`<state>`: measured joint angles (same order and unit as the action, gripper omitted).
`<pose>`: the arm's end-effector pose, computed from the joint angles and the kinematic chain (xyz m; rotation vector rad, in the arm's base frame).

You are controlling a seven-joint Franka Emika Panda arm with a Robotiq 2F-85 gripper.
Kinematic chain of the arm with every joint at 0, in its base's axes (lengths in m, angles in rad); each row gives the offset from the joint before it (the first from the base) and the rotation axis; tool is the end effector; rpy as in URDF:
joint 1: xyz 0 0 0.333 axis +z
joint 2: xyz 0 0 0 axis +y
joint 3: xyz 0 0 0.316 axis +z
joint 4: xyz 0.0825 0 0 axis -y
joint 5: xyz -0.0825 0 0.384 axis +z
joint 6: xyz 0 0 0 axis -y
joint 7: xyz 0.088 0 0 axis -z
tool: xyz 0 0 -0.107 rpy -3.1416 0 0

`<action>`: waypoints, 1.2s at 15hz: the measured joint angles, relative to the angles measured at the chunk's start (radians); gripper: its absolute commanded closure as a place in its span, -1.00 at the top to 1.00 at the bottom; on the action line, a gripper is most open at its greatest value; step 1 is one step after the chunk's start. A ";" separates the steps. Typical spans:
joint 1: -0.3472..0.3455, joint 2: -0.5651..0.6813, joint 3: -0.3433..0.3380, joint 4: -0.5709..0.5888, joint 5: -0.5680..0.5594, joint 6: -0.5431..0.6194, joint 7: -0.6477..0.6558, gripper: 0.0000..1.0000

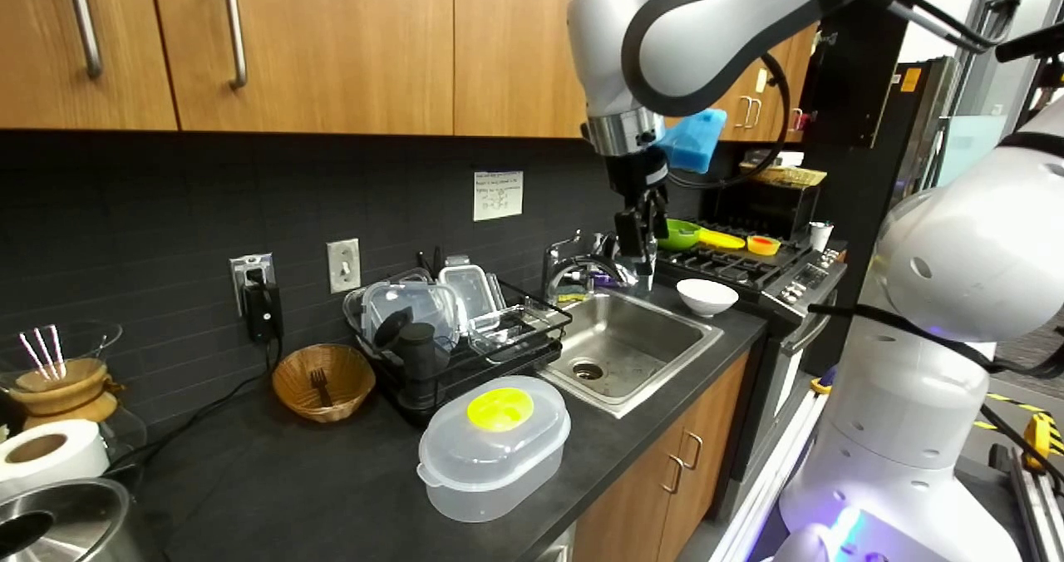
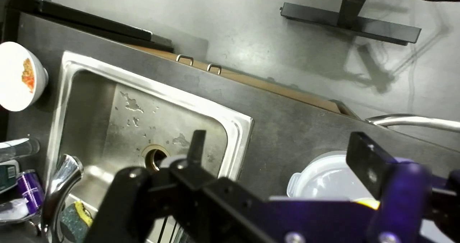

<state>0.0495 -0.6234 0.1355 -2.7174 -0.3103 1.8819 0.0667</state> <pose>0.3207 0.0336 0.3975 2.7306 0.2921 -0.2475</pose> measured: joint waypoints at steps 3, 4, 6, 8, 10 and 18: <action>0.007 0.000 0.000 -0.001 -0.020 0.017 -0.011 1.00; 0.012 0.000 0.000 -0.002 -0.027 0.030 -0.026 1.00; 0.025 0.000 -0.003 -0.006 -0.033 0.065 -0.069 1.00; 0.039 0.001 -0.011 -0.010 -0.033 0.099 -0.126 1.00; 0.053 0.004 -0.020 -0.016 -0.033 0.121 -0.183 1.00; 0.136 0.045 -0.087 -0.023 -0.033 0.160 -0.547 1.00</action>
<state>0.1855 -0.5784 0.0489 -2.7409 -0.3431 2.0424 -0.4806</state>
